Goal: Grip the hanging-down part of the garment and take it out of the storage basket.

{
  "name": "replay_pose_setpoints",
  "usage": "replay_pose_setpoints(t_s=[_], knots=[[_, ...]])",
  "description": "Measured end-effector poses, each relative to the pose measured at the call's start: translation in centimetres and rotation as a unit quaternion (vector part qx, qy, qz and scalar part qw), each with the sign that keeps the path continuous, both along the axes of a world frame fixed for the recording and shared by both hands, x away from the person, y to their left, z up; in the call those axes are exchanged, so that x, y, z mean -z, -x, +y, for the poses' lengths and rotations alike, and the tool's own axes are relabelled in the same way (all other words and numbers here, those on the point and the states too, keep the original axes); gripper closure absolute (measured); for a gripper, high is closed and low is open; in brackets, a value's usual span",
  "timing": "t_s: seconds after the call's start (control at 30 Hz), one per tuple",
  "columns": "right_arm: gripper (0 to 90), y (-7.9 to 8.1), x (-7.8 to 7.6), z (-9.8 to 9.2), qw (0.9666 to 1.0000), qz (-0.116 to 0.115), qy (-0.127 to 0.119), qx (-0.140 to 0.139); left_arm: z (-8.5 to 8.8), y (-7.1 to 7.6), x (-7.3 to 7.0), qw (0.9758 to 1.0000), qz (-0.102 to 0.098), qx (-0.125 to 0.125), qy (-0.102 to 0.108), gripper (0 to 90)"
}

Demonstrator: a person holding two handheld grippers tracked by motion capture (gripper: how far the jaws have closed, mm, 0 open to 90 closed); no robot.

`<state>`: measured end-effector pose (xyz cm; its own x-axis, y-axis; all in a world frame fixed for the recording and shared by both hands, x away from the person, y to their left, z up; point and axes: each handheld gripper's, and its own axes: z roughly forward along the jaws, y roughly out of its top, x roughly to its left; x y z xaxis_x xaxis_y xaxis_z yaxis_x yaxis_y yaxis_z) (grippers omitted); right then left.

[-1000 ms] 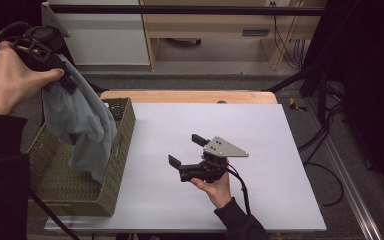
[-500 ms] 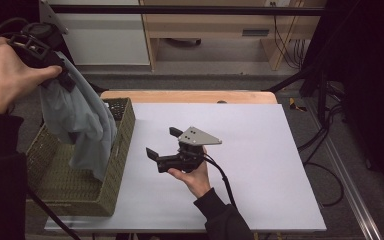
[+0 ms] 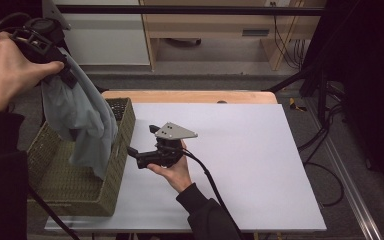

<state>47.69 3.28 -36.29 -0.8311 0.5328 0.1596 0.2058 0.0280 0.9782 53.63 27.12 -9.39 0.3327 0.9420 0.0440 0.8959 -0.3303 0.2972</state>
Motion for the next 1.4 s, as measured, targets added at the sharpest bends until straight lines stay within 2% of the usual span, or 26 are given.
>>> replay_pose_setpoints(t_s=[0.57,0.67,0.7,0.77,0.93,1.13,1.2,1.23,1.3,1.4], knots=[[8.5,-1.5,1.7,6.1,0.9992,0.016,0.023,-0.029,-0.4,-0.2,-0.2,1.0000,0.001,0.004,-0.006,76.0],[8.9,-1.7,1.9,6.7,0.9989,0.018,0.032,-0.029,-0.4,-0.1,-0.2,1.0000,0.002,0.006,-0.006,76.0],[9.6,-1.8,2.1,7.3,0.9987,0.027,0.035,-0.027,-0.4,-0.1,-0.3,1.0000,0.000,0.005,-0.007,76.1],[10.4,-1.9,2.2,7.8,0.9984,0.030,0.040,-0.027,-0.2,-0.1,-0.3,1.0000,0.000,0.004,-0.006,76.0],[11.7,-2.1,2.3,8.8,0.9981,0.029,0.048,-0.027,-0.1,0.0,-0.3,1.0000,0.001,0.003,-0.006,76.0],[18.4,-2.4,2.5,10.3,0.9978,0.033,0.053,-0.020,-0.4,0.0,-0.4,0.9999,0.000,0.007,-0.009,76.0],[23.3,-2.5,2.6,10.8,0.9974,0.035,0.060,-0.018,-0.4,0.0,-0.4,0.9999,-0.001,0.007,-0.010,76.0],[27.5,-2.5,2.7,10.9,0.9974,0.029,0.064,-0.014,-0.4,0.1,-0.5,0.9999,0.000,0.007,-0.010,76.0],[36.6,-2.5,2.8,11.2,0.9971,0.033,0.068,-0.015,-0.4,0.1,-0.5,0.9999,-0.001,0.007,-0.011,76.1],[58.3,-2.5,2.9,11.2,0.9967,0.035,0.072,-0.010,-0.3,0.2,-0.5,0.9999,-0.002,0.006,-0.010,76.1]])
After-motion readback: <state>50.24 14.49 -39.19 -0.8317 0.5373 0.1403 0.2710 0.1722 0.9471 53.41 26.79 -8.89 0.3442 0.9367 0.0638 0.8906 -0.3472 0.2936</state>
